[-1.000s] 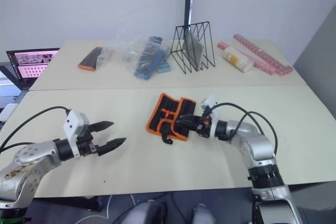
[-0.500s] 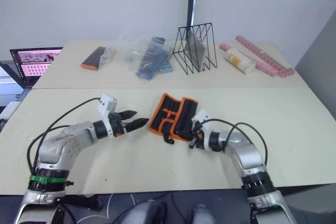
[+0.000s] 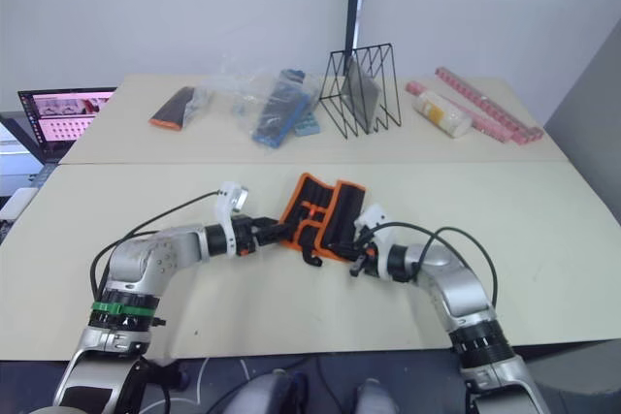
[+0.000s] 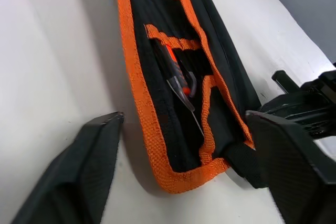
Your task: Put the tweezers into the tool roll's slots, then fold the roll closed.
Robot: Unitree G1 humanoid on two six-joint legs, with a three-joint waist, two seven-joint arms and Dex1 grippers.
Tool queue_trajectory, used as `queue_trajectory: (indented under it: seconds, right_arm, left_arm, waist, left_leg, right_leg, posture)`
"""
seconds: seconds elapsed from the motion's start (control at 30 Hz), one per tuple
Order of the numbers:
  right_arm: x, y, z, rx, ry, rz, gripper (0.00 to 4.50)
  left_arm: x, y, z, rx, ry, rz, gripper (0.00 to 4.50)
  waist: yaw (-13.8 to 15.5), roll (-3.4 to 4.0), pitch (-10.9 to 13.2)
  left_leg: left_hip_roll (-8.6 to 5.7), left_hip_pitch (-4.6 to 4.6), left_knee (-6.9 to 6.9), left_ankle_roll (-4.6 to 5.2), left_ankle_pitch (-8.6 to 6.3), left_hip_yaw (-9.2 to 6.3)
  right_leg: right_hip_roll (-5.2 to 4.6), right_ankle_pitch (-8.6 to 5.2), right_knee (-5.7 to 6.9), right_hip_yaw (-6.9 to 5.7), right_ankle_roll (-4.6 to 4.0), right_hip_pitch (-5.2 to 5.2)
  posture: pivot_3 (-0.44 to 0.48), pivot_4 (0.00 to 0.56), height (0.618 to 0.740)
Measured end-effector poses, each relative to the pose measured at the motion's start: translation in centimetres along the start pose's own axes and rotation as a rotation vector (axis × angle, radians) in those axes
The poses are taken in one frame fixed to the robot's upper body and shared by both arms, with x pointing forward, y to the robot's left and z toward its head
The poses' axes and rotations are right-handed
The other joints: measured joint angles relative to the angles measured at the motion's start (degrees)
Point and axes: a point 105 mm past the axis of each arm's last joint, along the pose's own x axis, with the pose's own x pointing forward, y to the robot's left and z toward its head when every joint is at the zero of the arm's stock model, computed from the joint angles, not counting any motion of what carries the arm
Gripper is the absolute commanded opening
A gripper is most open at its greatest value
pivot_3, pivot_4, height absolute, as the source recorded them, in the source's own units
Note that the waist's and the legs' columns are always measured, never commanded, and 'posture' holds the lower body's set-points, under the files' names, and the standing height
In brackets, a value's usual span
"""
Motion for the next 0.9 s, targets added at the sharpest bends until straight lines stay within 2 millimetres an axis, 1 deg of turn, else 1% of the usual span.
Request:
queue_trajectory:
  seconds: [0.1,0.27,0.4,0.57,0.63,0.73,0.83,0.9]
  right_arm:
    - [0.0,-0.1,0.1,0.005,0.004,-0.006,0.0]
    - [0.0,-0.2,0.0,0.017,0.012,-0.016,0.0]
    - [0.0,-0.2,0.1,0.021,0.019,-0.024,0.0]
    - [0.0,-0.2,0.1,0.024,0.024,-0.03,0.0]
    - [0.0,-0.2,0.1,0.025,0.026,-0.033,0.0]
    - [0.0,-0.2,0.1,0.027,0.029,-0.039,0.0]
    - [0.0,-0.2,0.1,0.028,0.031,-0.043,0.0]
    - [-0.1,-0.2,0.1,0.028,0.036,-0.049,0.0]
  left_arm:
    - [0.2,0.0,-0.2,-0.015,0.003,-0.005,1.71]
    - [0.0,-0.3,0.0,-0.012,-0.002,-0.028,0.03]
    - [0.0,-0.8,0.3,0.013,-0.008,-0.043,0.03]
    - [0.6,-2.2,1.2,0.075,-0.004,-0.087,0.03]
    - [1.0,-3.0,1.5,0.102,0.0,-0.114,0.03]
    - [1.9,-4.1,1.4,0.125,0.012,-0.149,0.03]
    - [2.9,-4.8,1.3,0.189,0.033,-0.155,0.03]
    - [3.4,-5.1,0.8,0.239,0.063,-0.156,0.03]
  waist:
    - [0.0,-0.03,0.0]
    - [0.0,-0.04,0.0]
    - [0.0,-0.04,0.0]
    - [0.0,-0.04,0.0]
    - [0.0,-0.05,0.0]
    - [0.1,-0.05,0.0]
    - [0.1,-0.05,0.0]
    - [0.1,-0.05,0.0]
  left_leg:
    - [0.04,0.0,0.02,0.0,0.0,0.0]
    - [0.05,0.0,0.03,0.01,-0.01,0.0]
    - [0.05,0.0,0.03,0.01,-0.01,0.0]
    - [0.05,0.0,0.03,0.01,-0.01,0.0]
    - [0.05,0.0,0.04,0.01,-0.01,0.0]
    - [0.05,0.0,0.06,0.01,-0.01,0.0]
    - [0.05,0.0,0.07,0.01,-0.01,0.0]
    - [0.05,0.01,0.07,0.01,-0.01,0.0]
  right_leg:
    - [-0.07,0.05,0.0,0.0,-0.06,0.0]
    - [-0.1,0.11,-0.01,-0.02,-0.07,0.0]
    - [-0.1,0.12,-0.01,-0.02,-0.08,0.0]
    - [-0.1,0.13,-0.02,-0.02,-0.07,0.01]
    - [-0.1,0.13,-0.02,-0.02,-0.07,0.03]
    - [-0.1,0.13,-0.02,-0.03,-0.07,0.04]
    - [-0.09,0.13,-0.03,-0.03,-0.07,0.06]
    - [-0.1,0.13,-0.03,-0.03,-0.07,0.07]
  posture:
    - [0.0,0.15,0.707]
    - [0.0,0.15,0.707]
    - [0.0,0.15,0.707]
    - [0.0,0.15,0.707]
    - [0.0,0.15,0.707]
    - [0.0,0.15,0.707]
    - [0.0,0.15,0.707]
    - [0.0,0.15,0.707]
